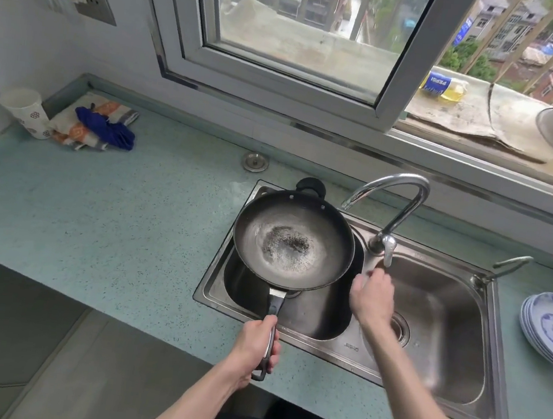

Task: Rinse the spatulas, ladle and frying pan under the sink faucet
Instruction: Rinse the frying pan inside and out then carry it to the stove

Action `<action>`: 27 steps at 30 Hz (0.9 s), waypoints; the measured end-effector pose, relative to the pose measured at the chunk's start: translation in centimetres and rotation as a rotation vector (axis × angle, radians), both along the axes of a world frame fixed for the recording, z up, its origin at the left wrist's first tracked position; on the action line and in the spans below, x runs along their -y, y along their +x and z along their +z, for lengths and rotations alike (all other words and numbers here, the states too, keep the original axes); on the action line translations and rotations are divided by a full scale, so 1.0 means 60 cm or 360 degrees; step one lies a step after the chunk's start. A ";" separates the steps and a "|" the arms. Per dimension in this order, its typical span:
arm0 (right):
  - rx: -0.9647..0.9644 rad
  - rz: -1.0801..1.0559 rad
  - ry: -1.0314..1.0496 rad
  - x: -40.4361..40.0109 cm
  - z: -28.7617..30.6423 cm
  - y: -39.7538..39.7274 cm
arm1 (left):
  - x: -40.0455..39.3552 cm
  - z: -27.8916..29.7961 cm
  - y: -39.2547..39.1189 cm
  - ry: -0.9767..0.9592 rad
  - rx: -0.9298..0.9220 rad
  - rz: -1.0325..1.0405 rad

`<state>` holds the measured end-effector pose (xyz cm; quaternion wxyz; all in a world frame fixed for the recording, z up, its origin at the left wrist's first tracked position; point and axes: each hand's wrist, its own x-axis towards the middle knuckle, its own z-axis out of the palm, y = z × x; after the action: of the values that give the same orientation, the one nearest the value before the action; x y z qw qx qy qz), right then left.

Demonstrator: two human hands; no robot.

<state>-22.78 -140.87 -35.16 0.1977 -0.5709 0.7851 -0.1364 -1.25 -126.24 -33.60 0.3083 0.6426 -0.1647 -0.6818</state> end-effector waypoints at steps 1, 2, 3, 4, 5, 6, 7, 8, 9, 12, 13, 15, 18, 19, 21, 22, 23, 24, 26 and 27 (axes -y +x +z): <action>0.0329 -0.0119 -0.0014 -0.034 -0.001 0.032 | 0.000 0.001 -0.002 -0.0025 0.0045 -0.0010; 0.0659 -0.0163 0.0138 -0.066 -0.004 0.066 | -0.001 0.000 -0.004 -0.0050 0.0096 -0.0012; 0.0950 -0.0157 0.0416 -0.092 -0.002 0.103 | -0.003 0.000 -0.007 -0.0076 0.0140 -0.0011; 0.1227 -0.0133 0.0715 -0.109 -0.003 0.138 | -0.005 -0.001 -0.009 -0.0104 0.0168 -0.0014; 0.1489 -0.0136 0.0924 -0.120 -0.006 0.170 | -0.007 -0.002 -0.011 -0.0130 0.0184 -0.0025; 0.1709 -0.0200 0.1005 -0.123 -0.013 0.197 | -0.009 -0.003 -0.010 -0.0146 0.0199 -0.0036; 0.1850 -0.0316 0.1009 -0.125 -0.014 0.221 | -0.011 -0.003 -0.008 -0.0152 0.0223 -0.0042; 0.1924 -0.0429 0.0983 -0.125 -0.017 0.239 | -0.015 -0.004 -0.005 -0.0153 0.0242 -0.0036; 0.1929 -0.0489 0.0943 -0.129 -0.020 0.254 | -0.020 -0.004 0.000 -0.0156 0.0253 -0.0023; 0.1804 -0.0365 0.0792 -0.149 -0.030 0.275 | -0.039 -0.002 0.010 -0.0172 0.0251 0.0039; 0.1783 -0.0306 0.0753 -0.157 -0.027 0.278 | -0.045 -0.002 0.012 -0.0178 0.0245 0.0056; 0.1716 -0.0208 0.0693 -0.166 -0.026 0.283 | -0.052 -0.004 0.014 -0.0195 0.0244 0.0082; 0.1620 -0.0190 0.0603 -0.167 -0.020 0.291 | -0.054 -0.004 0.019 -0.0226 0.0213 0.0136; 0.1598 -0.0205 0.0584 -0.168 -0.019 0.291 | -0.054 -0.003 0.020 -0.0232 0.0196 0.0140; 0.1575 -0.0216 0.0569 -0.170 -0.019 0.289 | -0.056 0.002 0.019 -0.0261 0.0189 0.0114; 0.1599 -0.0217 0.0570 -0.171 -0.019 0.287 | -0.058 0.006 0.019 -0.0280 0.0198 0.0095; 0.1641 -0.0218 0.0576 -0.173 -0.017 0.284 | -0.061 0.009 0.018 -0.0299 0.0209 0.0081; 0.1692 -0.0221 0.0586 -0.175 -0.015 0.282 | -0.063 0.011 0.017 -0.0313 0.0222 0.0069; 0.1821 -0.0256 0.0627 -0.181 -0.010 0.279 | -0.067 0.014 0.016 -0.0332 0.0269 0.0044; 0.1903 -0.0285 0.0658 -0.184 -0.006 0.278 | -0.069 0.016 0.016 -0.0338 0.0300 0.0036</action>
<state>-6.07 -129.80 -35.50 0.6955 -0.2785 0.5940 -0.2930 -0.30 -122.13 -32.63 0.3653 0.6694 -0.2570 -0.5937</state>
